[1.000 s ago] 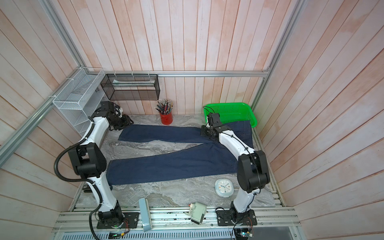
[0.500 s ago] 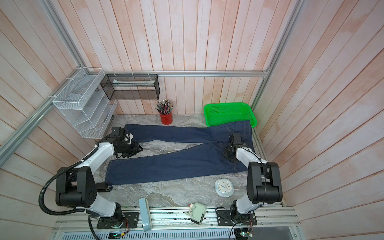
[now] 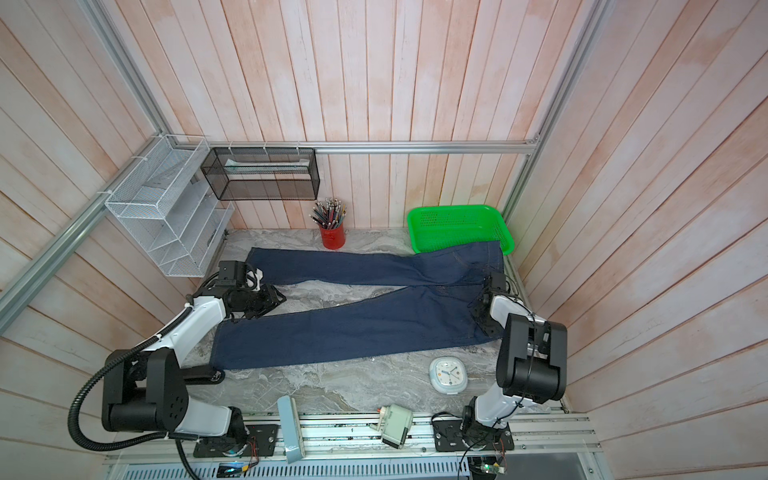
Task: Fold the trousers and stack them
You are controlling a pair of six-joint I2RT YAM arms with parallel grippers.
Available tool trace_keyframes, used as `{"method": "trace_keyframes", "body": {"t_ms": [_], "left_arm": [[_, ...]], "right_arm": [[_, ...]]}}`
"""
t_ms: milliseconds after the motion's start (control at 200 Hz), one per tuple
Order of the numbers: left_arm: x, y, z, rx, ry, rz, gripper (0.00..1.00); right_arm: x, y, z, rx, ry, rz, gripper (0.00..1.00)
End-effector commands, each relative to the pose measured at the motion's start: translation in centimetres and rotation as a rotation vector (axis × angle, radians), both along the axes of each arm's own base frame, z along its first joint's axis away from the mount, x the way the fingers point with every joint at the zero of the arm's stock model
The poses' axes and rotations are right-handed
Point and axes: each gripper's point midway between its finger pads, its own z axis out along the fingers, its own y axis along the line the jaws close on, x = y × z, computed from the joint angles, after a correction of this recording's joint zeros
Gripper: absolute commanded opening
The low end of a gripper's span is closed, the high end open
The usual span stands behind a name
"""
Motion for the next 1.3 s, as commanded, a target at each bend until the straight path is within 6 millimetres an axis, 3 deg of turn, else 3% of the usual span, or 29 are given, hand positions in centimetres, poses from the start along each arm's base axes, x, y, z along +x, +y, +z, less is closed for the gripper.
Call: {"method": "trace_keyframes", "body": {"t_ms": [0, 190, 305, 375, 580, 715, 850, 990, 1110, 1295], "left_arm": [[0.5, 0.6, 1.4, -0.009, -0.056, 0.026, 0.5], [0.3, 2.3, 2.7, -0.024, -0.093, 0.062, 0.5], [0.0, 3.4, 3.5, -0.015, -0.113, 0.077, 0.51], [-0.2, 3.4, 3.7, -0.017, -0.123, 0.071, 0.51], [-0.1, 3.0, 3.0, -0.048, -0.115, 0.059, 0.51], [0.8, 3.3, 2.9, -0.034, -0.115, 0.067, 0.51], [2.9, 3.8, 3.5, 0.017, -0.135, 0.07, 0.52], [6.2, 3.1, 3.2, 0.044, -0.124, 0.051, 0.52], [8.9, 2.5, 2.1, 0.043, -0.105, 0.059, 0.51], [12.9, 2.5, 0.1, 0.045, -0.087, 0.067, 0.51]], "right_arm": [[-6.2, -0.8, -1.5, -0.007, 0.175, -0.143, 0.45], [-12.6, -2.2, -1.0, -0.05, 0.221, -0.305, 0.44], [-14.3, -2.9, 0.2, -0.067, 0.197, -0.345, 0.42], [-12.8, -3.2, 2.0, -0.074, 0.115, -0.312, 0.41], [-5.5, -2.4, 8.5, -0.078, -0.154, -0.149, 0.43], [-1.9, -1.2, 10.0, -0.096, -0.178, -0.02, 0.49], [0.8, 0.0, 9.3, -0.062, -0.198, 0.067, 0.52], [2.6, 2.1, 6.3, 0.022, -0.171, 0.142, 0.46], [2.4, 2.7, 3.1, 0.062, -0.103, 0.156, 0.45], [0.8, 2.0, -0.4, 0.043, 0.008, 0.146, 0.44]]}}
